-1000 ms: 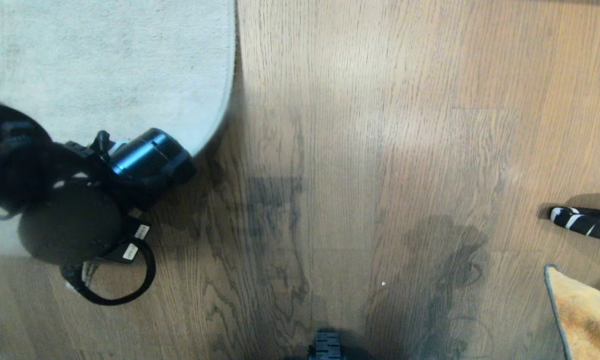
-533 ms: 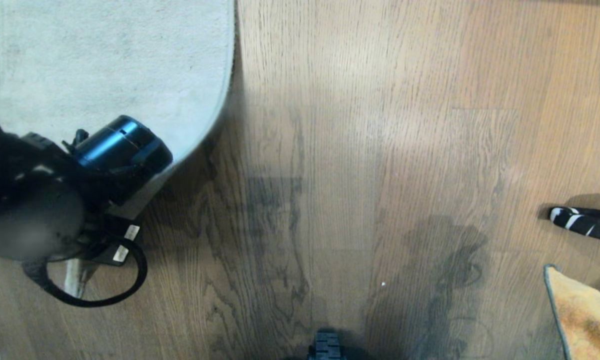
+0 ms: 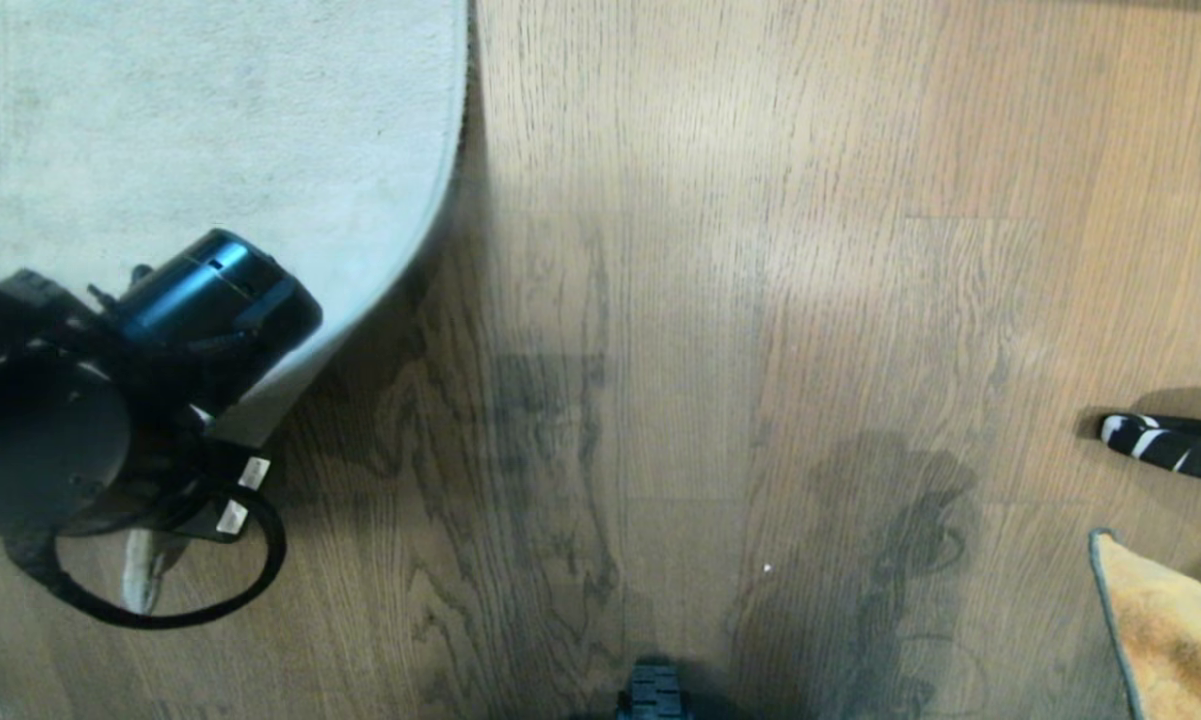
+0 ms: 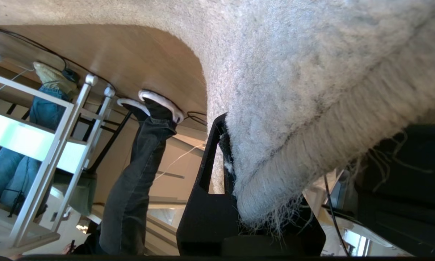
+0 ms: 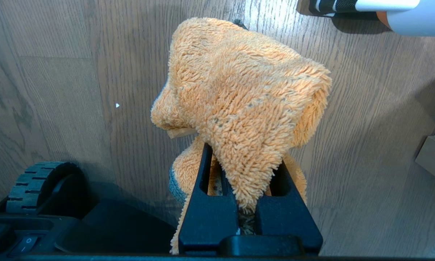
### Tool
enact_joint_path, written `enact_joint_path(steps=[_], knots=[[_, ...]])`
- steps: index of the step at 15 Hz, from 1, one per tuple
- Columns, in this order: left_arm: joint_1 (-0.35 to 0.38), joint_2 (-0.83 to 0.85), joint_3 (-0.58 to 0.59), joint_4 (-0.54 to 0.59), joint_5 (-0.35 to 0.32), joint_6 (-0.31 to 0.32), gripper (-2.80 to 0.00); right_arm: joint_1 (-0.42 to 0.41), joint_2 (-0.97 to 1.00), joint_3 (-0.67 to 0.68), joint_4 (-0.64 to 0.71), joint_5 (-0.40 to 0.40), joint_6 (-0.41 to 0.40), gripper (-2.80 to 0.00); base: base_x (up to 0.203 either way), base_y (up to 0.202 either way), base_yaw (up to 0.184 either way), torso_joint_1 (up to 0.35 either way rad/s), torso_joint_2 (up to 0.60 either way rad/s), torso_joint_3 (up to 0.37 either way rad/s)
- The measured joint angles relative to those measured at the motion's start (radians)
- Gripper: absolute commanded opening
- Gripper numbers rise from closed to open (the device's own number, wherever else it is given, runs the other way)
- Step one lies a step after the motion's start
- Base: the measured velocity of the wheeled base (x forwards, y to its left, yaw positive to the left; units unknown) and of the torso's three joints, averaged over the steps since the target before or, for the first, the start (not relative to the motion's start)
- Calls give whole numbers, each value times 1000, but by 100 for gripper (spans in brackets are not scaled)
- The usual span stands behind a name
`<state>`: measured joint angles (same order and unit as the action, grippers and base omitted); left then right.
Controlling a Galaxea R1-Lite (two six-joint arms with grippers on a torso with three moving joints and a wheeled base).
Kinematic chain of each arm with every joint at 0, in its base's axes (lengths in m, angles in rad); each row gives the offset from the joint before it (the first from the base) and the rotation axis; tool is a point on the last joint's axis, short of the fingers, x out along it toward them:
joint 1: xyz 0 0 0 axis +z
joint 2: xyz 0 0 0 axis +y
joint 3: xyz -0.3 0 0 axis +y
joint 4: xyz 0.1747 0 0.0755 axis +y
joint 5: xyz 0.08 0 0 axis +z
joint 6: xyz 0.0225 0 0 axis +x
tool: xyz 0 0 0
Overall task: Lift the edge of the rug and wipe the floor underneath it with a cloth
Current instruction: Lift up the carpet
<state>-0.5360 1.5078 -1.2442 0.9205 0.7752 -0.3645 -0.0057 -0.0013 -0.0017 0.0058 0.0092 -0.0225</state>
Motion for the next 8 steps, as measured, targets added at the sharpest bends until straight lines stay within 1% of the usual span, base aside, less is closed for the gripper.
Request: enact_joint_path(steps=[2, 3, 6, 8], knots=[[-2, -12, 13, -4, -44, 1, -280, 0, 0, 0, 0, 0, 0, -280, 0, 0, 0, 0, 0, 0], [-2, -17, 16, -4, -54, 1, -280, 0, 0, 0, 0, 0, 0, -280, 0, 0, 0, 0, 0, 0], [-1, -25, 23, -3, -56, 5, -280, 0, 0, 0, 0, 0, 1, -280, 0, 0, 0, 0, 0, 0], [-4, -27, 38, -6, -54, 31, -280, 0, 0, 0, 0, 0, 0, -280, 0, 0, 0, 0, 0, 0]])
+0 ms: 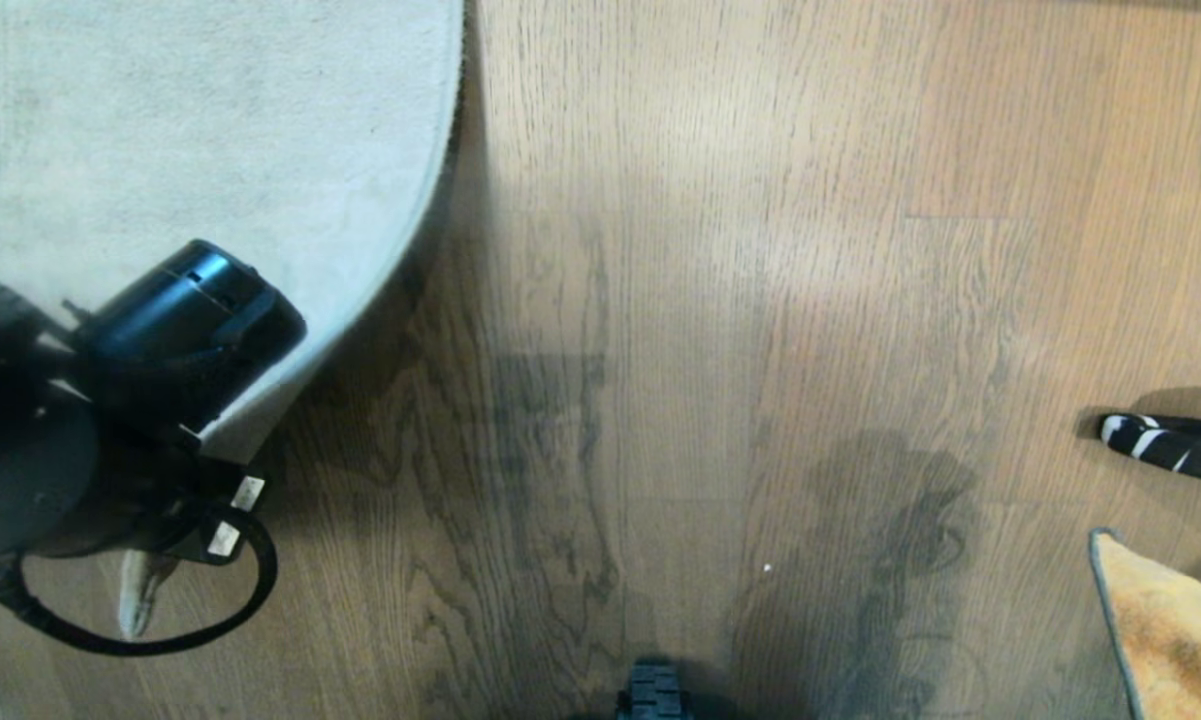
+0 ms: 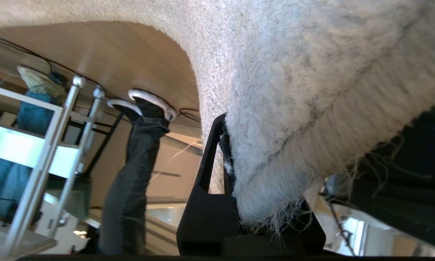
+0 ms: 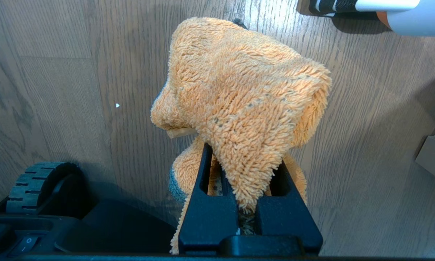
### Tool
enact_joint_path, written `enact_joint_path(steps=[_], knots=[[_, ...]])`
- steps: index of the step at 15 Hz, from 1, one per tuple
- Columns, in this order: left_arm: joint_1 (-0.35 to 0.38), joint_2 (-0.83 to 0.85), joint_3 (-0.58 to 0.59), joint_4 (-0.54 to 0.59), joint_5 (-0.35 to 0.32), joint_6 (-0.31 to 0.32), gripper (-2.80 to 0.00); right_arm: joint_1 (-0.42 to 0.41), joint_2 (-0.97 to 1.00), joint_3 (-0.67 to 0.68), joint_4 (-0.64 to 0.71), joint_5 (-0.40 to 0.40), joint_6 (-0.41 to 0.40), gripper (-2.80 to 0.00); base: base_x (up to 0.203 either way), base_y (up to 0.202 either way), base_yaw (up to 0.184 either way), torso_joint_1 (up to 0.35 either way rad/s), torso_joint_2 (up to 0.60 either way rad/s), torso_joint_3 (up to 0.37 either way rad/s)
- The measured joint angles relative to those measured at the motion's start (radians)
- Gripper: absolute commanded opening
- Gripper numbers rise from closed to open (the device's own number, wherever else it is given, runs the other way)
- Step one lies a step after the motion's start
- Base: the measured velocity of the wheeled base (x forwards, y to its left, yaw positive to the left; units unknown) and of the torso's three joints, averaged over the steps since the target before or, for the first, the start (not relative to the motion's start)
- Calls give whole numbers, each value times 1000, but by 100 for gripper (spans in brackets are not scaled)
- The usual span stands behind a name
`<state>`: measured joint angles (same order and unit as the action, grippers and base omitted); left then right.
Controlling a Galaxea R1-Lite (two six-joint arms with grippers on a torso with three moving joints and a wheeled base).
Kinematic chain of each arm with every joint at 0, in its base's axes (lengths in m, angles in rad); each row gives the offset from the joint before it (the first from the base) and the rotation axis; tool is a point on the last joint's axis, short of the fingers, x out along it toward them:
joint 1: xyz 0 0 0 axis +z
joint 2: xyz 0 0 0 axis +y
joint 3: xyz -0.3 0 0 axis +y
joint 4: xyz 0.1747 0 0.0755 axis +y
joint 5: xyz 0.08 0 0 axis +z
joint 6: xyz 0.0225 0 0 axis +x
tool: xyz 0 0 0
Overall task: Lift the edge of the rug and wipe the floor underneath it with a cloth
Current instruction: Lift up the carpet
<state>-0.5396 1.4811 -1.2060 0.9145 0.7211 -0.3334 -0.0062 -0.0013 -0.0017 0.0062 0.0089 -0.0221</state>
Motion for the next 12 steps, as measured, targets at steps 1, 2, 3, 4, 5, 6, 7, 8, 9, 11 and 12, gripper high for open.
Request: enact_joint_path(steps=[1, 2, 3, 4, 5, 6, 7, 8, 9, 11, 12], knots=[[-1, 0, 6, -4, 1, 5, -280, 0, 0, 0, 0, 0, 0, -280, 0, 0, 0, 0, 0, 0], [-2, 0, 15, -12, 1, 5, -280, 0, 0, 0, 0, 0, 0, -280, 0, 0, 0, 0, 0, 0], [-4, 1, 27, -31, 0, 7, -280, 0, 0, 0, 0, 0, 0, -280, 0, 0, 0, 0, 0, 0], [-6, 1, 40, -55, 0, 10, -280, 0, 0, 0, 0, 0, 0, -280, 0, 0, 0, 0, 0, 0], [-7, 1, 54, -84, 1, 25, -280, 0, 0, 0, 0, 0, 0, -280, 0, 0, 0, 0, 0, 0], [-9, 0, 66, -111, 3, 49, -280, 0, 0, 0, 0, 0, 0, -280, 0, 0, 0, 0, 0, 0], [-9, -3, 73, -127, 5, 73, -280, 0, 0, 0, 0, 0, 0, -280, 0, 0, 0, 0, 0, 0], [-9, -7, 75, -141, 5, 95, -280, 0, 0, 0, 0, 0, 0, -280, 0, 0, 0, 0, 0, 0], [-10, -11, 79, -154, 6, 121, -280, 0, 0, 0, 0, 0, 0, -280, 0, 0, 0, 0, 0, 0], [-13, -17, 84, -186, 11, 139, -280, 0, 0, 0, 0, 0, 0, -280, 0, 0, 0, 0, 0, 0], [-14, -17, 85, -206, 23, 140, -280, 0, 0, 0, 0, 0, 0, -280, 0, 0, 0, 0, 0, 0]])
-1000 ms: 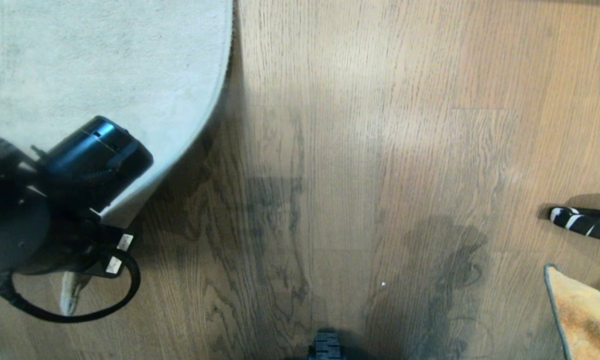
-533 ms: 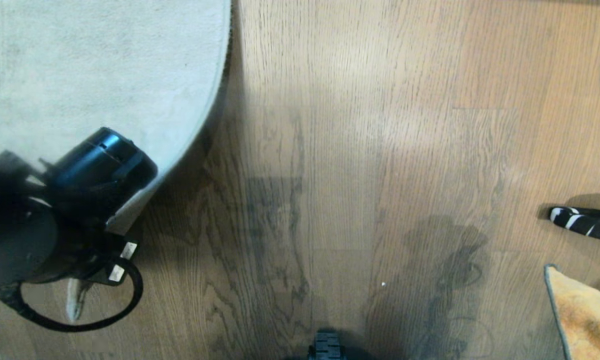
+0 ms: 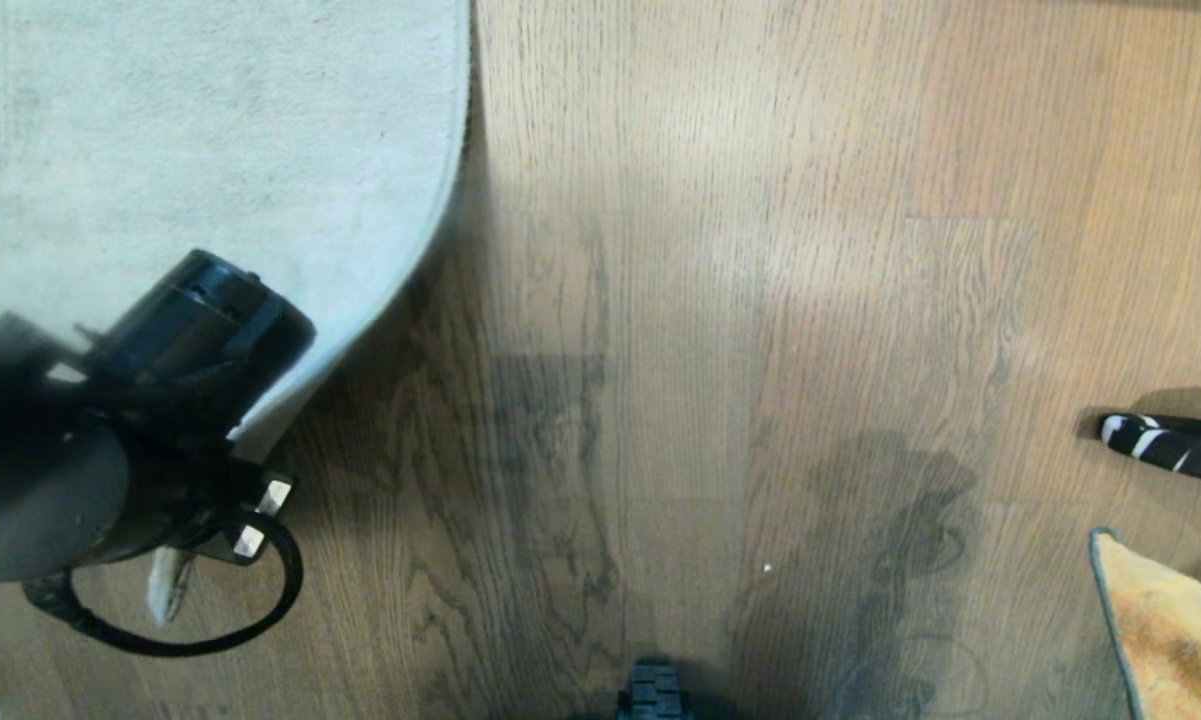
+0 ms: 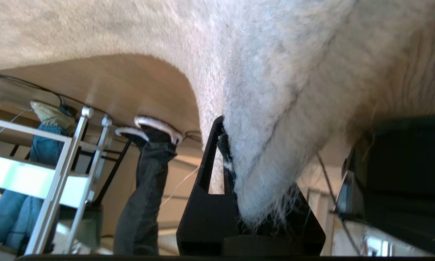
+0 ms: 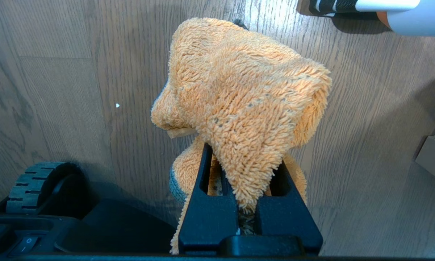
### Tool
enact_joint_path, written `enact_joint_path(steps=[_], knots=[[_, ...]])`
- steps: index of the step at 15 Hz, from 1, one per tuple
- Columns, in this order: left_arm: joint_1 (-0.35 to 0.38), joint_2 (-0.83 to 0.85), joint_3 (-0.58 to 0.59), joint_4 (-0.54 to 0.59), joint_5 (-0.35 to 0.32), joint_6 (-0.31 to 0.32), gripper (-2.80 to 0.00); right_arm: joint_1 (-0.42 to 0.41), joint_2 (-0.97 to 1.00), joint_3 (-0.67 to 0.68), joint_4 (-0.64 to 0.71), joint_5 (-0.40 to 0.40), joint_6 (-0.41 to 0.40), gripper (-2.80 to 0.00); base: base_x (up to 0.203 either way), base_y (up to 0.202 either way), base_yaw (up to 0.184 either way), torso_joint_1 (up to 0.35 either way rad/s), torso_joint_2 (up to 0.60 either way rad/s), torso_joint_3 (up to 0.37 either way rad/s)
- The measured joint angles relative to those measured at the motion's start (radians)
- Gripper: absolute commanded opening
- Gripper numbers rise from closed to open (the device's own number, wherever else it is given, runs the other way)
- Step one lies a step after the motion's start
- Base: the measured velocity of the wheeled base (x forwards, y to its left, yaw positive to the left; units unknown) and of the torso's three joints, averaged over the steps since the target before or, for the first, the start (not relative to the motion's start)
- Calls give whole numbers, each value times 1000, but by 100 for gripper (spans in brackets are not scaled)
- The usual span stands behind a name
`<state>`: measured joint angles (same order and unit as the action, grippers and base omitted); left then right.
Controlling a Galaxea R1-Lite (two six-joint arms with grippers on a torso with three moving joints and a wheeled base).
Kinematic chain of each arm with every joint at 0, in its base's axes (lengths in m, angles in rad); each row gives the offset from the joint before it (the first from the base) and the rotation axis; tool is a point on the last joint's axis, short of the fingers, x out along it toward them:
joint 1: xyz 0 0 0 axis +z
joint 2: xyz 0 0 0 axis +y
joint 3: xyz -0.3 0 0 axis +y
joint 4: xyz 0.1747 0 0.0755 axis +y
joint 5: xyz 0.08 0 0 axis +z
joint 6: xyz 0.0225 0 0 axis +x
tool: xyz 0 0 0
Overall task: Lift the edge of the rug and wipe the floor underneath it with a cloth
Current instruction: Lift up the carpet
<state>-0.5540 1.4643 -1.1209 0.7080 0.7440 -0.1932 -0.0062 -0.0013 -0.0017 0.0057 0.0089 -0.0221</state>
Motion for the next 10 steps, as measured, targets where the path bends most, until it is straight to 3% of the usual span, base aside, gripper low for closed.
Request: enact_joint_path(steps=[10], knots=[[-15, -3, 1, -21, 18, 14, -280, 0, 0, 0, 0, 0, 0, -280, 0, 0, 0, 0, 0, 0]])
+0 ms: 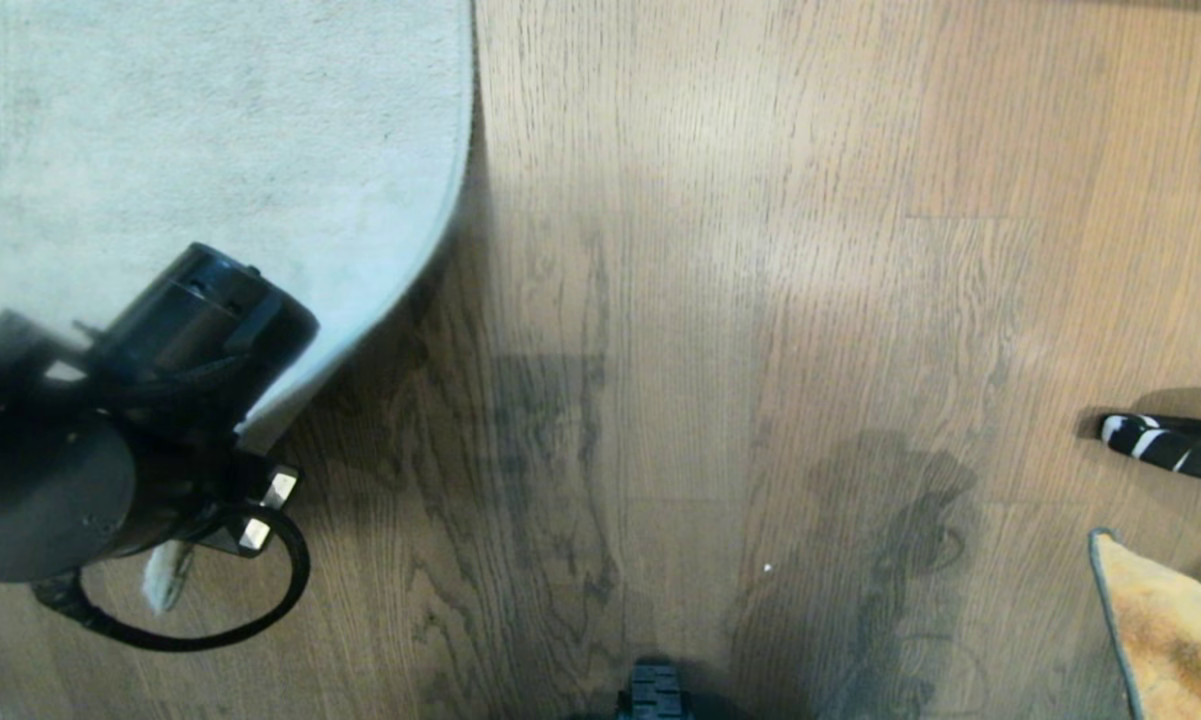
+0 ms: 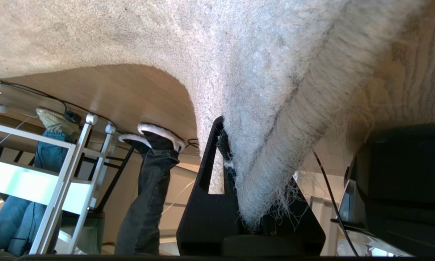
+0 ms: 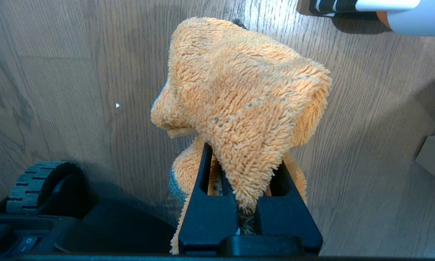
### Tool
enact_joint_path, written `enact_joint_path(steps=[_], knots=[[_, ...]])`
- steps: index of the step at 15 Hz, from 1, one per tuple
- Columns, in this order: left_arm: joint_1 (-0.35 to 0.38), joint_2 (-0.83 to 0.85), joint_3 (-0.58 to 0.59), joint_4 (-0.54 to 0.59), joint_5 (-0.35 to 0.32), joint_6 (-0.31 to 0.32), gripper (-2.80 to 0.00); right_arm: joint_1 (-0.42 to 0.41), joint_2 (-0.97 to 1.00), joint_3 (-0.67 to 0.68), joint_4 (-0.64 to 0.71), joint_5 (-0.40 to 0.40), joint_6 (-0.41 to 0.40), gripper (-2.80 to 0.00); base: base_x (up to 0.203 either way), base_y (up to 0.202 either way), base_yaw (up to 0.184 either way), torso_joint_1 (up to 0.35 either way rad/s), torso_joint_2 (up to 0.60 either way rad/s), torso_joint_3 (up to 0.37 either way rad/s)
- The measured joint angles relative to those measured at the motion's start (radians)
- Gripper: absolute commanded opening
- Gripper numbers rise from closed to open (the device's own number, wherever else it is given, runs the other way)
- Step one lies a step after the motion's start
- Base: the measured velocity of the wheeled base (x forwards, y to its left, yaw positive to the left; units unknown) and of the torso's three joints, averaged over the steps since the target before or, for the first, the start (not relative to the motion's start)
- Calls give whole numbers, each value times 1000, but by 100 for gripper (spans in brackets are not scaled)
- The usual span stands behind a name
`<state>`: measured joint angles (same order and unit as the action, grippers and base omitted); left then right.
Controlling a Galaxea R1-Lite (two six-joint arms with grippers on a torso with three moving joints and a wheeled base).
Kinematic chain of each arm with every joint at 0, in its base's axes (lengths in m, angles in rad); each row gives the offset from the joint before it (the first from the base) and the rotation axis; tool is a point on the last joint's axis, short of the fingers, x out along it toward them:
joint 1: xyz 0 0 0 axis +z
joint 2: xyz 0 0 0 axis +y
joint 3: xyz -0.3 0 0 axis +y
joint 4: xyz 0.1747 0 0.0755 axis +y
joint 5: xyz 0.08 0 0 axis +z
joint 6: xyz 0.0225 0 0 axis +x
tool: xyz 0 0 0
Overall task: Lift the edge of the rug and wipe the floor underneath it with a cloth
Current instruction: Lift up the carpet
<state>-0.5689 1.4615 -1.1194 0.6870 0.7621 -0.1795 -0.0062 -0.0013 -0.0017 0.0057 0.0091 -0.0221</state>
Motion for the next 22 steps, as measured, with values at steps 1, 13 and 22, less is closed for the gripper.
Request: enact_joint_path(steps=[1, 13, 22], knots=[[0, 0, 0, 0, 3, 0, -280, 0, 0, 0, 0, 0, 0, -280, 0, 0, 0, 0, 0, 0], [-19, -1, 26, -7, 23, -4, -280, 0, 0, 0, 0, 0, 0, -280, 1, 51, -2, 2, 1, 1], [-20, -5, 30, -7, 24, -11, -280, 0, 0, 0, 0, 0, 0, -280, 0, 154, -1, 3, 2, 2]])
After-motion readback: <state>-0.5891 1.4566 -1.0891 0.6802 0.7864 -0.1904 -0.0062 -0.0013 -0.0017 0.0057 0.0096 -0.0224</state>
